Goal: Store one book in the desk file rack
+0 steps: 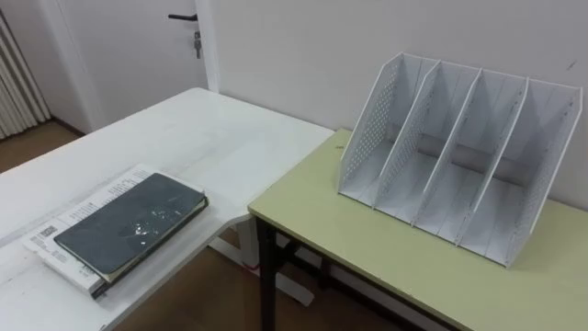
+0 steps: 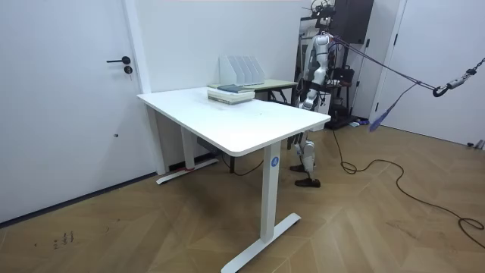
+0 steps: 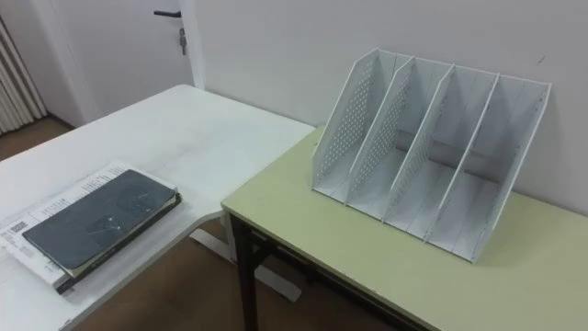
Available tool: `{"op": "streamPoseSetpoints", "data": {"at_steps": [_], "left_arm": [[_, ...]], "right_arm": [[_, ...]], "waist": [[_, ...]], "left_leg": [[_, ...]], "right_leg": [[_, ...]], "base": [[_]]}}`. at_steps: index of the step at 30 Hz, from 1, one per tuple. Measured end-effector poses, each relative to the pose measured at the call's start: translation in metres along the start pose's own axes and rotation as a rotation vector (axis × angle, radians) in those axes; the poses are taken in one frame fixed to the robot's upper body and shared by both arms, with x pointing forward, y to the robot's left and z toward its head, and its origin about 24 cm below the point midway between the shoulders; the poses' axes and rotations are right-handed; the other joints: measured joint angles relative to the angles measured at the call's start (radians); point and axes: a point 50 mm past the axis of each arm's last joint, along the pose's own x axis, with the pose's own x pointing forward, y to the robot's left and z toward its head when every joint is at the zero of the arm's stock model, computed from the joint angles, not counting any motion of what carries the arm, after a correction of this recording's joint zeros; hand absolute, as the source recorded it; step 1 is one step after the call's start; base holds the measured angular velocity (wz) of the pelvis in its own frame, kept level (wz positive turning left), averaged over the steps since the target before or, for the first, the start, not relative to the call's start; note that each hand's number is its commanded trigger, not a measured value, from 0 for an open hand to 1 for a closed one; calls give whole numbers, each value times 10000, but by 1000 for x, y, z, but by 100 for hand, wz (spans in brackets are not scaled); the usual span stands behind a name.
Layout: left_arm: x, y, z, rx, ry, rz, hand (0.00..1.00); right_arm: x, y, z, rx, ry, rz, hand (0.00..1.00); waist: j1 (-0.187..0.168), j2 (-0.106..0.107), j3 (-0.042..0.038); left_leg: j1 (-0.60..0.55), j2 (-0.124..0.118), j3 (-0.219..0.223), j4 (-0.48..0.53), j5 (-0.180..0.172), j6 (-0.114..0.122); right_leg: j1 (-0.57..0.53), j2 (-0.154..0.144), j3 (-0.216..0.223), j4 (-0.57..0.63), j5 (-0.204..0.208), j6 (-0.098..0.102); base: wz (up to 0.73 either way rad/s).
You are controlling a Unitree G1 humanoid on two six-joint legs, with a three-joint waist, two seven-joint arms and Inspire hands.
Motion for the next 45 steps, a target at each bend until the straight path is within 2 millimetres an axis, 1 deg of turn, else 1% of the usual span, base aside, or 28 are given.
{"op": "streamPoseSetpoints", "data": {"at_steps": [11, 17, 18, 21, 25, 27, 28, 31, 32, 33, 34, 36, 37, 39, 41, 44, 45], "left_arm": [[0, 1, 1, 65, -34, -83, 0], [1, 0, 8, 630, -250, -103, 0], [1, 0, 11, 964, -369, -97, 0], [0, -1, 26, 2081, -1064, -51, 0], [-2, -6, 46, 3549, -1977, 5, 0], [-7, -13, 63, 4573, -2865, 21, 0], [-8, -15, 68, 4823, -3109, 28, 0], [-25, -31, 108, 6306, -5179, 172, 0], [-27, -34, 113, 6493, -5493, 191, 0], [-32, -39, 123, 6968, -6033, 240, 0], [-33, -42, 127, 7306, -6231, 268, 0], [-40, -53, 137, 8705, -6888, 324, 0], [-42, -56, 138, 9063, -7098, 317, 0], [-53, -68, 147, 10067, -7949, 392, 0], [-62, -74, 154, 10559, -8576, 530, 0], [-74, -79, 162, 11123, -9366, 738, 0], [-81, -82, 166, 11332, -9817, 833, 0]], "right_arm": [[0, 0, 1, -22, -40, -17, 0], [0, -1, 5, -66, -293, -40, 0], [0, -1, 5, -108, -332, -41, 0], [0, 0, 8, -354, -481, -38, 0], [-1, -3, 15, -443, -717, -109, 0], [-1, -4, 19, -492, -936, -125, 0], [-2, -4, 20, -518, -1009, -134, 0], [-3, -7, 27, -550, -1303, -320, 0], [-3, -7, 29, -560, -1343, -365, 0], [-3, -8, 30, -599, -1415, -453, 0], [-3, -8, 31, -685, -1438, -503, 0], [-3, -8, 33, -1077, -1457, -594, 0], [-3, -8, 32, -1117, -1446, -592, 0], [-3, -8, 33, -1164, -1444, -571, 0], [-3, -8, 33, -1199, -1438, -550, 0], [-3, -8, 34, -1223, -1469, -569, 0], [-4, -9, 34, -1220, -1485, -584, 0]], "waist": [[-1, -8, -1], [-22, -19, 1], [-24, -19, 2], [-23, -45, 16], [-85, -55, 22], [-129, -63, 38], [-146, -61, 37], [-321, -75, 54], [-361, -76, 53], [-470, -83, 52], [-521, -87, 50], [-680, -90, 56], [-733, -95, 58], [-826, -92, 109], [-850, -99, 126], [-863, -90, 118], [-864, -86, 123]], "left_leg": [[-34, -3, 7, -2, 0, 0], [-39, -6, 0, 13, 0, 0], [-57, -6, 8, 19, 0, 0], [-154, -10, -45, 54, 1, 1], [-170, -9, -8, 69, 1, 0], [-183, -11, -6, 83, 1, 0], [-181, -13, -13, 88, 1, 0], [-185, -23, 1, 115, 10, 7], [-185, -23, 15, 118, 11, 8], [-178, -24, 21, 124, 11, 9], [-178, -24, 39, 126, 12, 9], [-173, -22, 97, 127, 12, 9], [-173, -22, 103, 126, 13, 9], [-177, -24, 143, 125, 12, 9], [-176, -21, 166, 125, 13, 8], [-186, -13, 242, 125, 13, 7], [-220, -13, 242, 123, 14, 7]], "right_leg": [[-59, -2, 11, 10, 0, 0], [-63, -13, 8, 15, 0, 0], [-74, -13, 3, 15, 0, 0], [-129, -14, -7, 15, -1, 2], [-132, -7, -4, 5, -2, 3], [-130, -11, -12, -2, -2, 4], [-122, -13, -12, -6, -2, 4], [-112, -19, -16, 12, -7, 11], [-108, -19, -20, 17, -9, 14], [-105, -15, -18, 26, -15, 18], [-110, -12, -13, 29, -18, 20], [-114, -2, 14, 18, -17, 21], [-111, -3, 15, 14, -17, 22], [-127, 1, 33, 7, -15, 24], [-151, -3, 64, 6, -15, 23], [-234, 4, 171, 24, -12, 20], [-282, 7, 184, 20, -5, 23]], "base": [[0], [0], [0], [3], [1], [0], [0], [0], [0], [0], [0], [-3], [0], [0], [-7], [-11], [0]]}}
